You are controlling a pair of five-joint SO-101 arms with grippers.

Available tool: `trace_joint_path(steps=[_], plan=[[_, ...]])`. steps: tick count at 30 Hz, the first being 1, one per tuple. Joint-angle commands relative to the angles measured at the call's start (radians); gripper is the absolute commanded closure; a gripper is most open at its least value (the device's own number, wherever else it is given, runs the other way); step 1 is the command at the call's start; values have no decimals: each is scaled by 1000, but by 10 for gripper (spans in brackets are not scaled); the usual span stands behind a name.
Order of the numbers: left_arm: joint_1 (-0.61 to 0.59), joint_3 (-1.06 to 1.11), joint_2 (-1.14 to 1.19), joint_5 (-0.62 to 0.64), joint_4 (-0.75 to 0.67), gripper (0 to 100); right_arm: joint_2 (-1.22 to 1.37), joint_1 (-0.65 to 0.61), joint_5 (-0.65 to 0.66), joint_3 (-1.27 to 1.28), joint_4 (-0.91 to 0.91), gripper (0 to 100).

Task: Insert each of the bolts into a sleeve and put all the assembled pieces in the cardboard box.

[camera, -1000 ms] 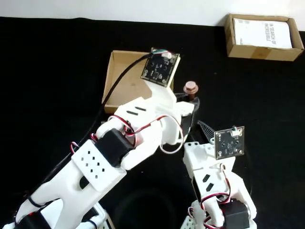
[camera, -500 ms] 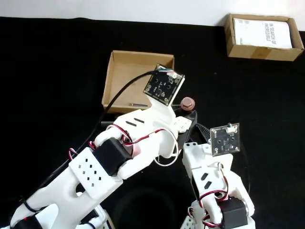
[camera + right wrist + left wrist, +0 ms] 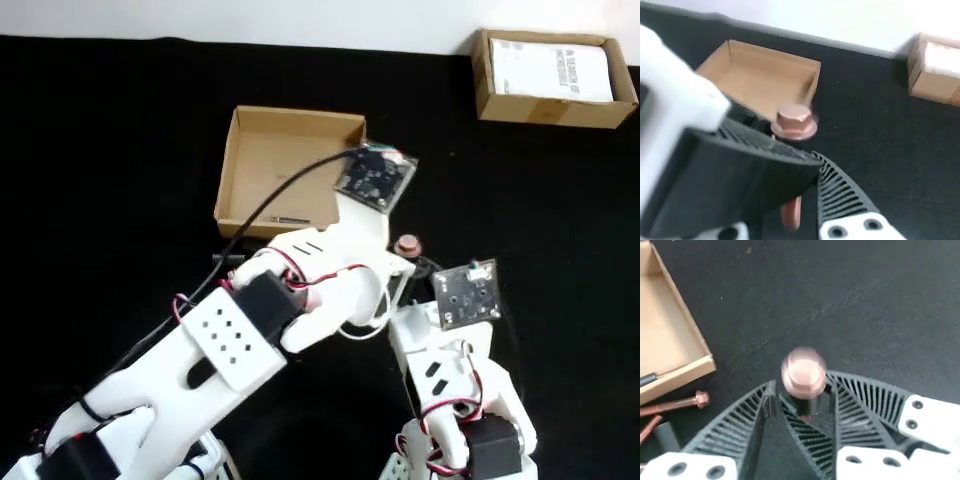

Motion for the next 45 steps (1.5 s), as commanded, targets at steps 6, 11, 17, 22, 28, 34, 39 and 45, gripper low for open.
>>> trace_joint_path(steps=[6,11,17,22,28,34,39,45], plan=[[18,-30,-99,-43,97,818,-8,-8,12,-16,-33,991],[16,-27,-246,-114,278,819,-2,12,9,-24,-35,991],[-85,-4,-496,-127,420,964,-1,21,12,-48,-81,991],[-311,134,-730,-127,420,991,157,21,9,-228,-71,991],[-602,460,-1035,-127,404,992,536,18,9,-499,-19,991],[-823,840,-1337,-127,250,992,906,-36,68,-670,-28,991],[-929,997,-1279,-124,57,992,1171,-128,224,-800,-62,991],[-1053,1171,-1307,-121,-52,992,1449,-162,457,-958,-174,991]])
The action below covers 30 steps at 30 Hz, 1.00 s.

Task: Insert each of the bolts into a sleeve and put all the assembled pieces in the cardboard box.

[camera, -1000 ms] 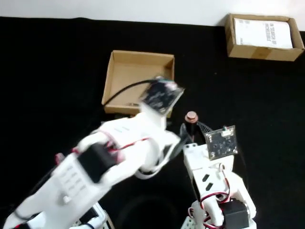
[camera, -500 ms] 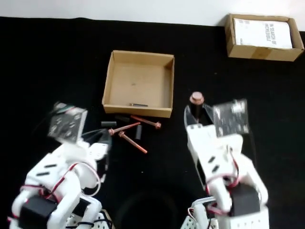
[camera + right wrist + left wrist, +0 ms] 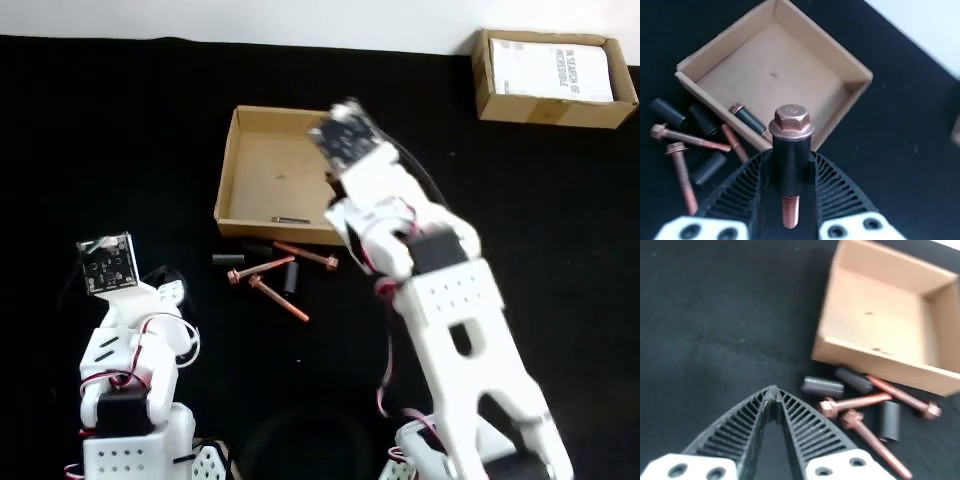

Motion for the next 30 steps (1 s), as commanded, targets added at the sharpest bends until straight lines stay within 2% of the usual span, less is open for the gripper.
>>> trace_joint_path(steps=[1,6,11,18,20,24,27,30], plan=[[-108,74,-10,0,-43,992,150,-16,149,-140,-85,991],[-246,105,-8,2,-40,992,363,-24,331,-255,-156,991],[-252,105,-8,2,48,992,558,-44,488,-329,-211,991],[-257,105,-8,-5,51,991,736,-73,612,-358,-268,985],[-257,105,-8,-5,51,991,750,-93,603,-361,-268,953],[-257,105,-8,-5,51,991,748,-105,528,-363,-265,819],[-257,105,-8,-5,51,991,722,-93,480,-364,-265,820],[-257,105,-8,-5,51,991,625,-88,364,-355,-259,875]])
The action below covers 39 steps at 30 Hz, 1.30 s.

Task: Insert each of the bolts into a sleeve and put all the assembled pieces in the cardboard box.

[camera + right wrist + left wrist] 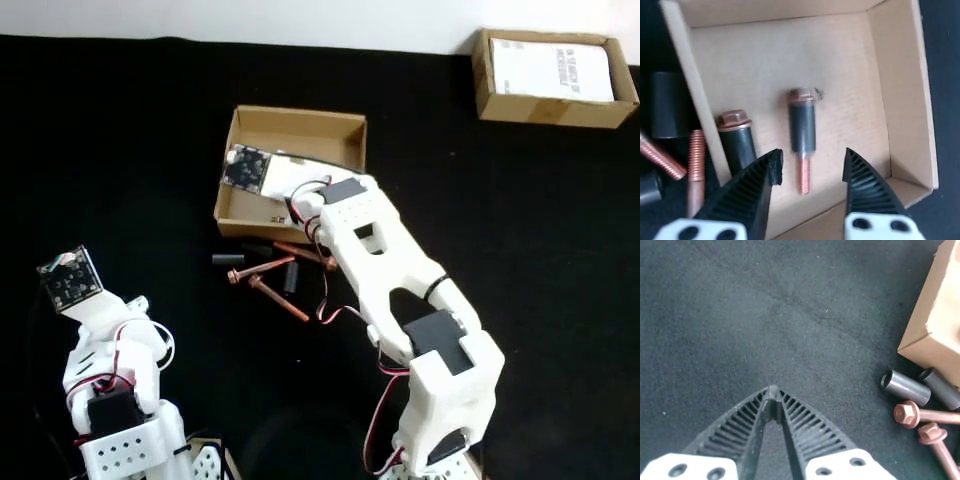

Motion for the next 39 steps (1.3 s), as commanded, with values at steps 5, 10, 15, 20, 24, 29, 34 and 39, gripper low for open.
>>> trace_joint_path(steps=[5,10,15,20,24,29,34,39], plan=[[-15,16,-5,-5,3,991,-326,-15,-371,-51,226,930],[-15,16,-5,-5,3,991,-492,-47,-760,-45,490,930],[-15,16,-5,-5,3,991,-501,-114,-1077,-42,631,929],[-15,16,-5,-5,3,991,-367,-140,-1272,-53,661,929],[-16,16,-5,-5,3,991,-242,-140,-1323,-54,657,929],[-16,16,-5,-5,3,990,-143,-136,-1324,-76,622,929],[-16,16,-5,-5,3,990,-51,-140,-1324,-153,630,928],[-16,16,-5,-5,3,990,36,-142,-1324,-208,624,928]])
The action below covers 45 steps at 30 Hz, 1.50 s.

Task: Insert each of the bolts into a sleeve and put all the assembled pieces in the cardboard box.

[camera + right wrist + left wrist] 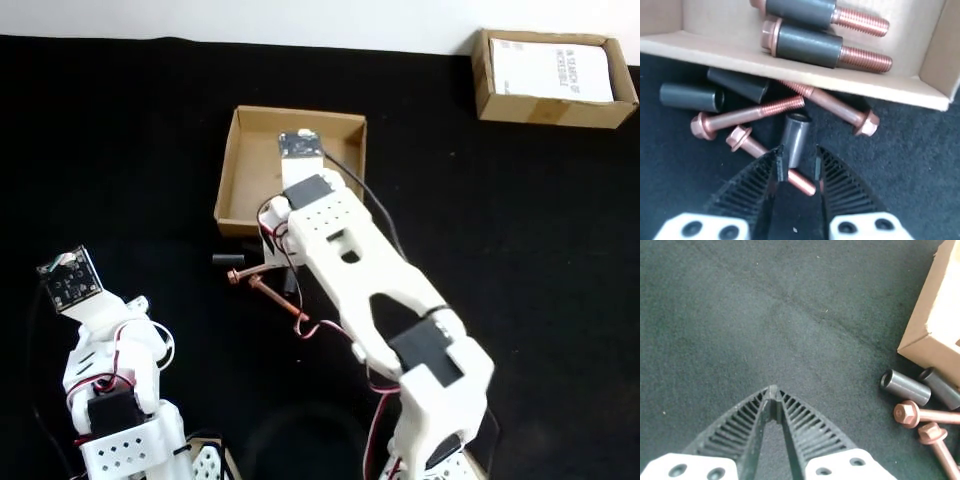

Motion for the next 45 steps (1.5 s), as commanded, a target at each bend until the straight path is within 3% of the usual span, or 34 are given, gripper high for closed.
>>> trace_joint_path(steps=[1,10,30,36,40,45], plan=[[-16,16,-5,-5,3,990,44,-12,-9,-73,-8,928],[-16,16,-5,-6,3,990,182,-39,-9,-157,1,928],[-16,16,-5,-6,3,990,194,-91,21,-133,136,927],[-18,16,-5,-6,3,990,194,-108,35,-104,139,837],[-18,16,-5,-6,3,990,194,-105,34,-102,134,837],[-18,16,-5,-6,3,990,196,-102,29,-99,104,998]])
